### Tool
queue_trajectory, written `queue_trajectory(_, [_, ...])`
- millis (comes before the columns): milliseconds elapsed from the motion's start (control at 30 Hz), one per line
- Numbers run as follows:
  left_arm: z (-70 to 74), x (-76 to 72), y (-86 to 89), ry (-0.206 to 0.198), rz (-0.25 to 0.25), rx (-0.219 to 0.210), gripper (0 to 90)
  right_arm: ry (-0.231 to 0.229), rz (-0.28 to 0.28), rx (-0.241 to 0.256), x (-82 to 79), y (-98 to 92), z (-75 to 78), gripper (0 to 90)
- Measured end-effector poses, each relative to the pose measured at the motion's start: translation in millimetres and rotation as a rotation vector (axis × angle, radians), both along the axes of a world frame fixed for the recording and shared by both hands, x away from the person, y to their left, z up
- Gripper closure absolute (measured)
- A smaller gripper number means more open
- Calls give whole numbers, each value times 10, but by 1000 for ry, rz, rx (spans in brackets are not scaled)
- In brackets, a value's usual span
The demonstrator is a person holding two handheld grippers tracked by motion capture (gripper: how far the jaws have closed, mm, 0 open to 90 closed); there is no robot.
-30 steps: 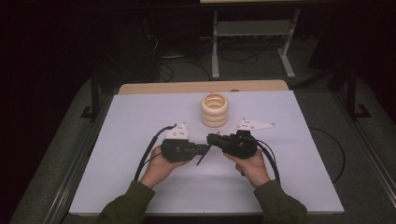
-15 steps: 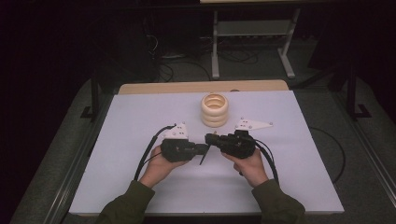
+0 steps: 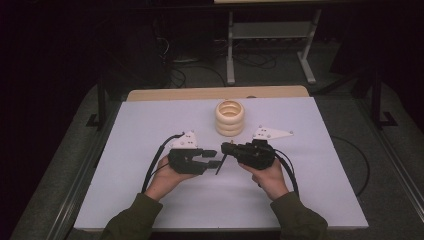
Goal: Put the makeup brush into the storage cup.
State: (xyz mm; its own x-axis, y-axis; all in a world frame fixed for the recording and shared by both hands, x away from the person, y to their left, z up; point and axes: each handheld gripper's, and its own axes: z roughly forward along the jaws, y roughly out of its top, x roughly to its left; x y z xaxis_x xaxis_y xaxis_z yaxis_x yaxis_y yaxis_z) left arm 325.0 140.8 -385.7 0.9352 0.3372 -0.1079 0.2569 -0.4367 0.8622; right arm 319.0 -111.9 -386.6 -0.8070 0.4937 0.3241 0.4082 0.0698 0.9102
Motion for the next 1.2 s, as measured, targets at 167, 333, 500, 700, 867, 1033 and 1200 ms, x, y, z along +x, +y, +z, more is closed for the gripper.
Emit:
queue_trajectory(167, [-1, -13, 32, 2, 15, 8, 442, -6, -6, -19, 4, -19, 7, 823])
queue_trajectory(333, [-8, -39, 77, -15, 35, 19, 354, -21, -7, -35, 7, -37, 18, 824])
queue_trajectory(500, [-16, -52, 131, -17, 61, 26, 252, -30, -8, -47, 12, -57, 41, 824])
queue_trajectory(700, [-30, -85, 220, -28, 101, 27, 158, -46, -14, -55, 29, -92, 94, 824])
queue_trajectory(867, [-45, -117, 308, -29, 129, 22, 113, -57, -14, -67, 61, -111, 136, 824])
queue_trajectory(1033, [-74, -152, 403, -30, 156, 34, 22, -68, -25, -78, 96, -127, 170, 824])
queue_trajectory(1200, [-94, -200, 525, -23, 200, 27, 0, -85, -35, -93, 148, -144, 215, 824])
